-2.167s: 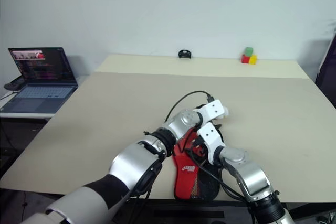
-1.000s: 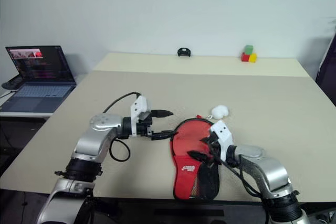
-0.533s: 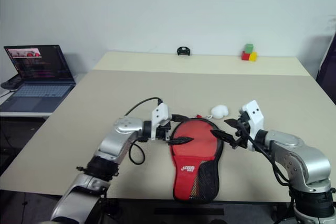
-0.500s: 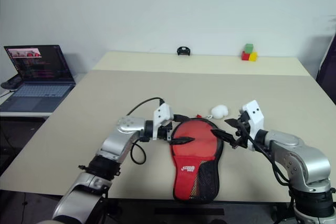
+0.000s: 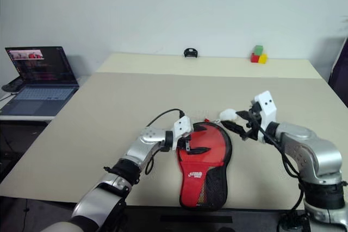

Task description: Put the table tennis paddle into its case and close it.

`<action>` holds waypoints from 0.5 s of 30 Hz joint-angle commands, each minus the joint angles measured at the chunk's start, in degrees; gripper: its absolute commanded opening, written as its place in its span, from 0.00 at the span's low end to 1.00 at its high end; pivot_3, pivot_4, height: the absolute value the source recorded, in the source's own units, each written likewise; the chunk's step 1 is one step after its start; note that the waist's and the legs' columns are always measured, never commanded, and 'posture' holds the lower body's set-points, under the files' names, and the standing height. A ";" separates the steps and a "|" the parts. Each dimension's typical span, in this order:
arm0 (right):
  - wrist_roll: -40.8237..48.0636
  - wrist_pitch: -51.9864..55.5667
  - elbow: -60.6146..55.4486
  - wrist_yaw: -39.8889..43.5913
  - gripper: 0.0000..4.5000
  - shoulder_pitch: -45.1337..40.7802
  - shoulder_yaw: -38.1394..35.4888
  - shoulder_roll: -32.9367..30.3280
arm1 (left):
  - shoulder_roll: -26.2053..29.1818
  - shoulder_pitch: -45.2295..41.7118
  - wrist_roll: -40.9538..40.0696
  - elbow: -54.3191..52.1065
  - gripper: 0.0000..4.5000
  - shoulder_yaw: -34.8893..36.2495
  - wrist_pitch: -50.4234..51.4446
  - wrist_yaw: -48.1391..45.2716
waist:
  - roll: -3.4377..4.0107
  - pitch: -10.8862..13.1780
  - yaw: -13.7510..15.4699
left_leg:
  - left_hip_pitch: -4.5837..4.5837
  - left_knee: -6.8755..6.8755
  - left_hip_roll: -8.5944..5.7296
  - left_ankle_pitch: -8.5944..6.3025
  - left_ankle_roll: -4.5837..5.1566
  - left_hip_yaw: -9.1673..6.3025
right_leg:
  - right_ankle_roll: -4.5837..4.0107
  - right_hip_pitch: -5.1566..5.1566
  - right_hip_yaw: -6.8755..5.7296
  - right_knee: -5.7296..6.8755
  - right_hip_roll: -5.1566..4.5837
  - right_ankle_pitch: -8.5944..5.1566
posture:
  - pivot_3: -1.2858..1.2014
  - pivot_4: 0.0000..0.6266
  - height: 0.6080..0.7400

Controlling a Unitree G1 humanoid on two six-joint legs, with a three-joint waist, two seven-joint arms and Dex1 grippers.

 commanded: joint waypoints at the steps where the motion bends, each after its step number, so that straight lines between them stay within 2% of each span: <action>1: -2.98 -6.06 6.56 2.07 0.91 -4.03 2.20 -0.43 | 0.12 2.35 0.49 0.35 0.95 -0.86 -1.14 -1.41 | 0.00 0.00 0.00 | 0.02 0.00 0.01 0.00 0.00 0.00 | 0.00 0.01 -0.01 0.00 0.00 0.00 | 0.52 0.24 1.00; 11: -8.15 -14.30 19.43 3.93 0.91 -10.90 6.26 1.51 | 2.11 4.37 1.38 2.28 0.95 -0.95 -2.75 -1.18 | 0.02 -0.04 -0.28 | 0.08 -0.01 0.04 -0.02 0.03 0.11 | 0.00 0.00 0.11 0.01 0.01 0.00 | 0.52 0.24 1.00; 15: -11.15 -18.84 28.52 3.52 0.91 -13.91 7.16 3.92 | 2.26 4.50 1.57 2.59 0.95 -1.16 -2.81 -1.09 | 0.03 -0.06 -0.84 | 0.15 -0.01 0.05 -0.02 0.03 0.13 | 0.00 0.07 0.12 0.02 0.01 0.00 | 0.52 0.24 1.00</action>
